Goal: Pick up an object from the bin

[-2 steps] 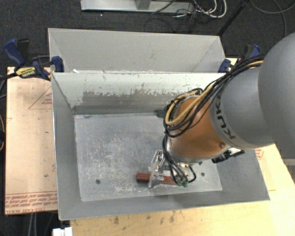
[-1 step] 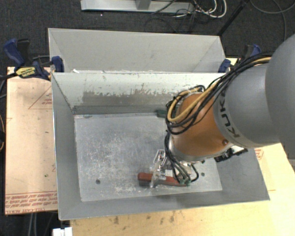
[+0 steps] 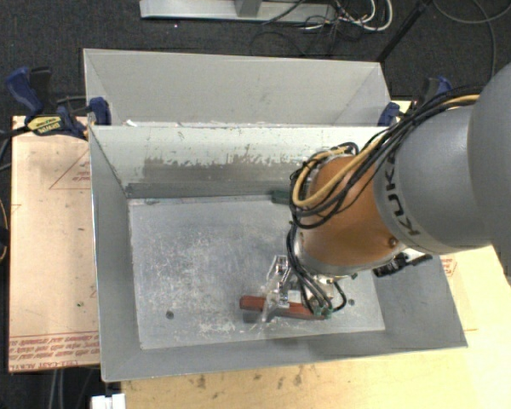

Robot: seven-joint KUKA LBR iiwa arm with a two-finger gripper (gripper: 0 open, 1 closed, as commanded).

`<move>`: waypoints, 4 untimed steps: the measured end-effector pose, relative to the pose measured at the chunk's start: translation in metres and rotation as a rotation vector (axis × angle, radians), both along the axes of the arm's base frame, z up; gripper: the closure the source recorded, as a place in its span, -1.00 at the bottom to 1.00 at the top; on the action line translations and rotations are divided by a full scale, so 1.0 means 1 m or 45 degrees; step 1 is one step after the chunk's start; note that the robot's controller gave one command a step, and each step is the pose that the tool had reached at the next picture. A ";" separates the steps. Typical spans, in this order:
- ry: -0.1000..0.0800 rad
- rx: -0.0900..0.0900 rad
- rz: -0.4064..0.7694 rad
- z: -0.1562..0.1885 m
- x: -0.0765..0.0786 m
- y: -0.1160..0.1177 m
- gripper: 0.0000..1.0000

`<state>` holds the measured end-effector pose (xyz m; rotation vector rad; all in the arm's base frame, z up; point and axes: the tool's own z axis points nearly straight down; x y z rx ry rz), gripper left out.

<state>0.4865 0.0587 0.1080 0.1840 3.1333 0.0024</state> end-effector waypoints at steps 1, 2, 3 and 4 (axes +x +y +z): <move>0.002 0.000 0.000 0.009 0.000 0.000 1.00; 0.004 0.000 0.000 0.018 0.000 0.000 1.00; 0.001 0.000 0.000 0.026 0.000 0.000 1.00; 0.003 0.000 0.000 0.031 0.000 0.000 1.00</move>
Offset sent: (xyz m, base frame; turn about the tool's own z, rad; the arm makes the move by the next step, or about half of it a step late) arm 0.0000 0.0001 0.0397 0.0000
